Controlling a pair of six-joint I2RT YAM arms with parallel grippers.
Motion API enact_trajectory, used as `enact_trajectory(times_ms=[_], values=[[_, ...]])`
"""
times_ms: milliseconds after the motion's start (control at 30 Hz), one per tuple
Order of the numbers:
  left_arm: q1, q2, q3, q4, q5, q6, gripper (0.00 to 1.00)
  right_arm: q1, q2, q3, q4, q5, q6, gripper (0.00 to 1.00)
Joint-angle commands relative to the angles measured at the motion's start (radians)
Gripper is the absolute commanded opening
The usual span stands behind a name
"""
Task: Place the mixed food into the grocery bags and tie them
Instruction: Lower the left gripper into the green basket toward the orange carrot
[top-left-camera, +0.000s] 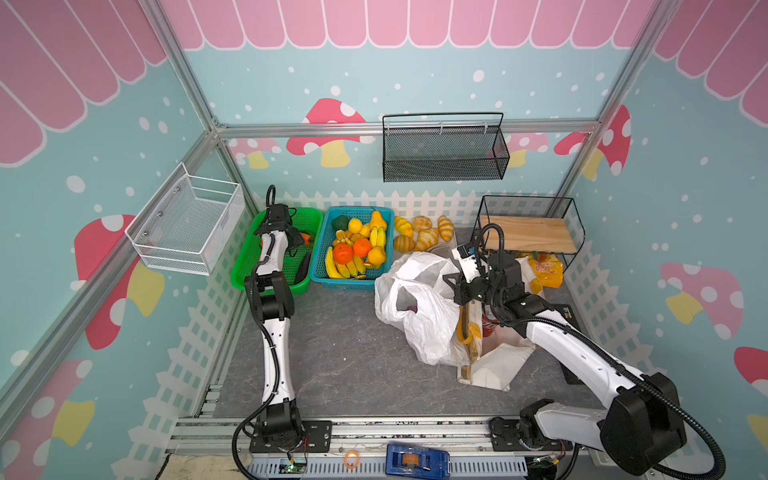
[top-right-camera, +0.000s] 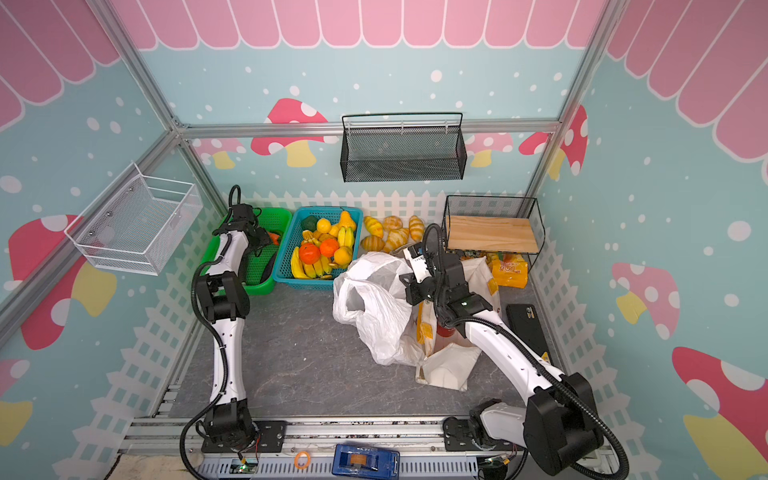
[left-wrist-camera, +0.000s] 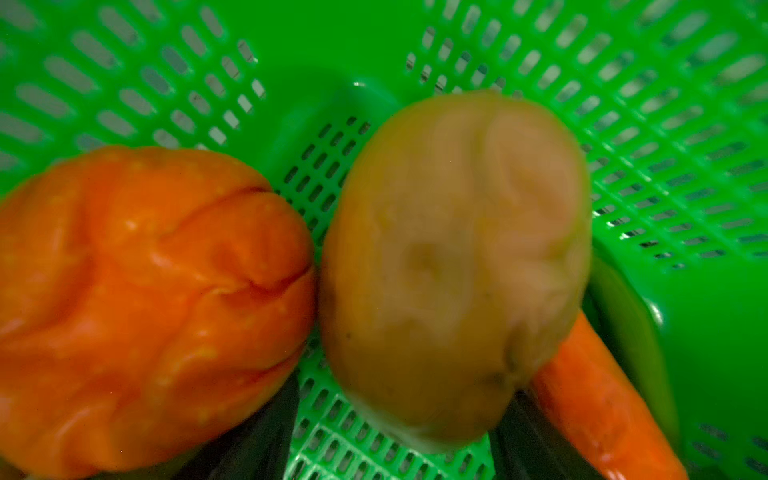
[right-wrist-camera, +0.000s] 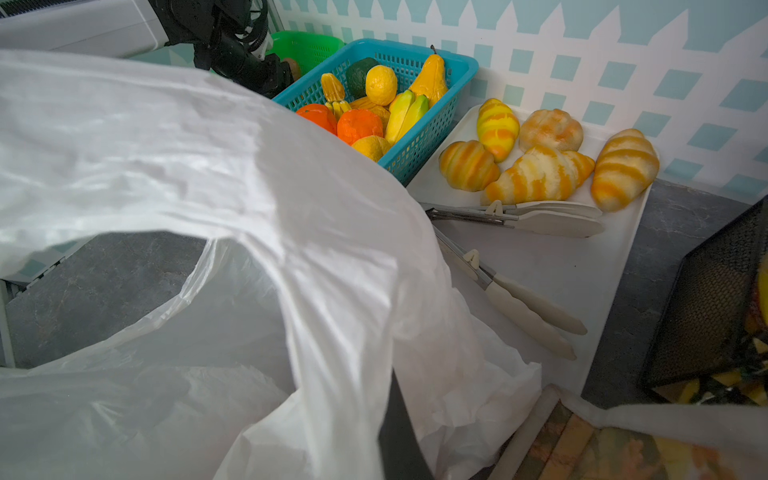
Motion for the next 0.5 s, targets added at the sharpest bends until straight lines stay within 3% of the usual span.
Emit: enact_trajectory(times_ms=[0, 467], values=[[0.025, 0.031, 0.023, -0.011, 0.073, -0.014, 0.76, -0.003, 0.022, 0.010, 0.000, -0.004, -0.021, 0.00], [0.075, 0.040, 0.002, 0.056, 0.270, -0.039, 0.67, -0.003, 0.033, -0.007, 0.013, -0.013, -0.008, 0.00]])
